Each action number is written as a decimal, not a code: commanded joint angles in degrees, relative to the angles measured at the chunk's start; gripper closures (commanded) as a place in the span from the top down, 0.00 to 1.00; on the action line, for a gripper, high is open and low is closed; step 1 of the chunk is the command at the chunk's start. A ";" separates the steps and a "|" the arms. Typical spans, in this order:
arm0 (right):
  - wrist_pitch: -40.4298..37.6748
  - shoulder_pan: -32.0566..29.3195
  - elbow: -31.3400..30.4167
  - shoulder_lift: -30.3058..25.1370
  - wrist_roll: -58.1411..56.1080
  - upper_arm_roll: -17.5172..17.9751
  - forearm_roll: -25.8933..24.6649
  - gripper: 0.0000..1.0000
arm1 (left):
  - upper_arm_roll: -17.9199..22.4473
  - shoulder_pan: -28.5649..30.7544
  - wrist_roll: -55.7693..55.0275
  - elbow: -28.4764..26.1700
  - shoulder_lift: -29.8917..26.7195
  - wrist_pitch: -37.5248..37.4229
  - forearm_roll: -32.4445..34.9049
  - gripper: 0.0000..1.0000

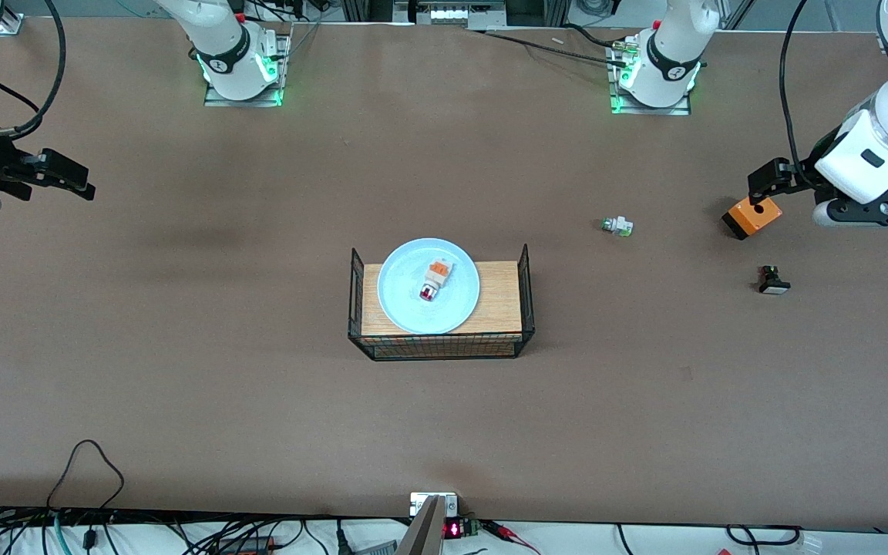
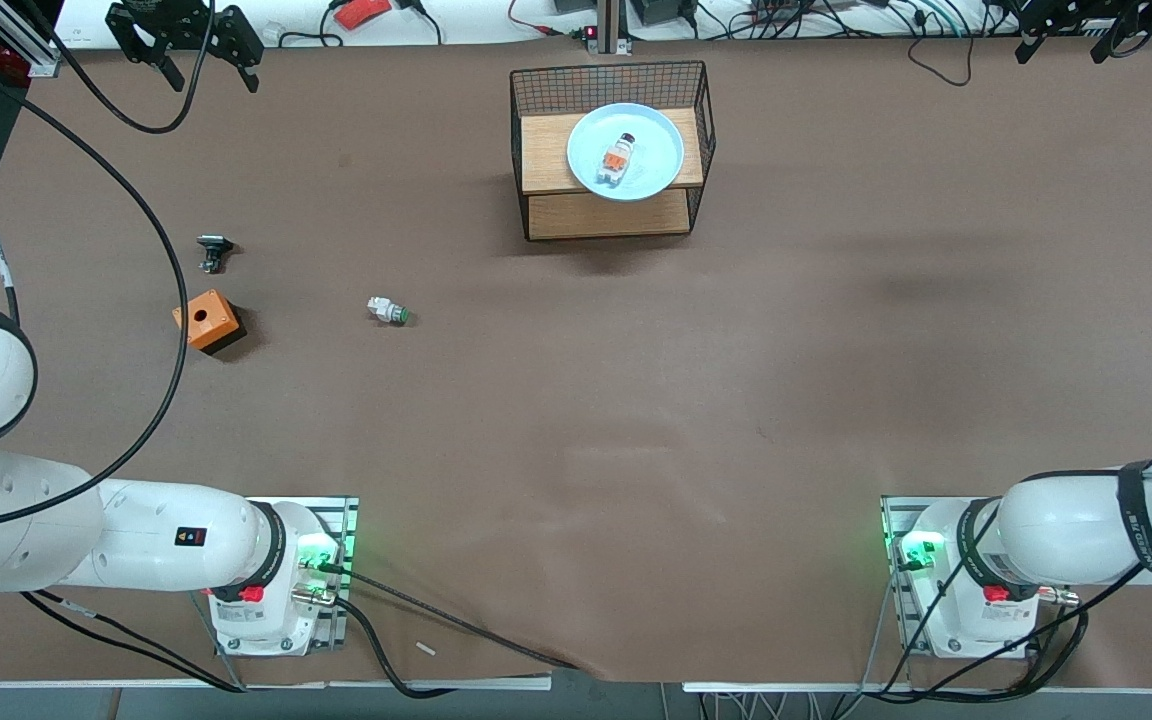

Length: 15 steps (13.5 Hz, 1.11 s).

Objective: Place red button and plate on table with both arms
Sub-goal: 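Move the left gripper over the red button on the blue plate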

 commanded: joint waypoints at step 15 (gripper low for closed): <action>-0.86 -0.46 0.40 -0.30 0.35 0.65 -0.76 1.00 | -20.39 -1.66 -1.23 15.75 12.32 -1.52 -10.07 1.00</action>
